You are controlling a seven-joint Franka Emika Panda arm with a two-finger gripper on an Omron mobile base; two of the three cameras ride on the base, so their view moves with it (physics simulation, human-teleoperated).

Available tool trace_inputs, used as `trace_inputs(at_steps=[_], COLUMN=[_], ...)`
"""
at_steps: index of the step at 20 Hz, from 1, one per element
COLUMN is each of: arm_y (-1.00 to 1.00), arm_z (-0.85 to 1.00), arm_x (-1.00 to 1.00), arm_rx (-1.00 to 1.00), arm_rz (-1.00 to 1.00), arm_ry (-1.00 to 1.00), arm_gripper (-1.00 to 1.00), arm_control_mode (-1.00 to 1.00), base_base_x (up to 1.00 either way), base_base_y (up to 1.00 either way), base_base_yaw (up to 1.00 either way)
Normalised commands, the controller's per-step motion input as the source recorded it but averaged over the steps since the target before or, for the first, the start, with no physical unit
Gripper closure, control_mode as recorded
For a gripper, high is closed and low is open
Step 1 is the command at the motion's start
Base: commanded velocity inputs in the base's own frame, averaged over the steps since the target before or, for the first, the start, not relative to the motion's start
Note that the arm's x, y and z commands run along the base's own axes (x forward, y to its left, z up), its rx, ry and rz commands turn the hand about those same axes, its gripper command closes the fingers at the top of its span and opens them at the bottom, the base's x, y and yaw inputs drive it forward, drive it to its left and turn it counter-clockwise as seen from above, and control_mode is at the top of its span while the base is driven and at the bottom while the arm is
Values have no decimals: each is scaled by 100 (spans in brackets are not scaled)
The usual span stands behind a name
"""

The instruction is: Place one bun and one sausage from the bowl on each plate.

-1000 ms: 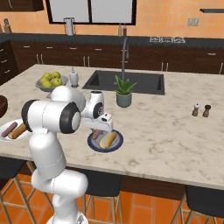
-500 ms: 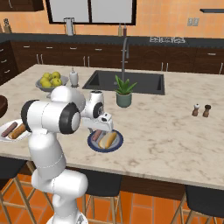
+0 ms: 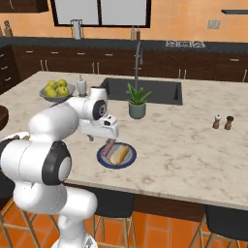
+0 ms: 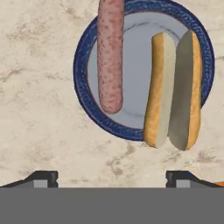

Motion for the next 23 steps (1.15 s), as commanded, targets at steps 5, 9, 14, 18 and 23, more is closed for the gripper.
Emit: trace_inputs(at_steps=[5,9,14,18,23], arm_y=[29,1,-1,0,-2], arm_z=[100,75,28,4,2], arm_x=[-67,-90,-94,-54,-16], arm_rx=[0,0,0,0,0], arm_rz=[0,0,0,0,0], arm_ry=[0,0,-5,-1,-1], arm_gripper=[-100,-100,-100,-100,-100], arm_control_mode=[-100,-100,-100,-100,-100], base_base_x=[0,0,0,0,0], base_base_y=[0,0,0,0,0], base_base_yaw=[0,0,0,0,0])
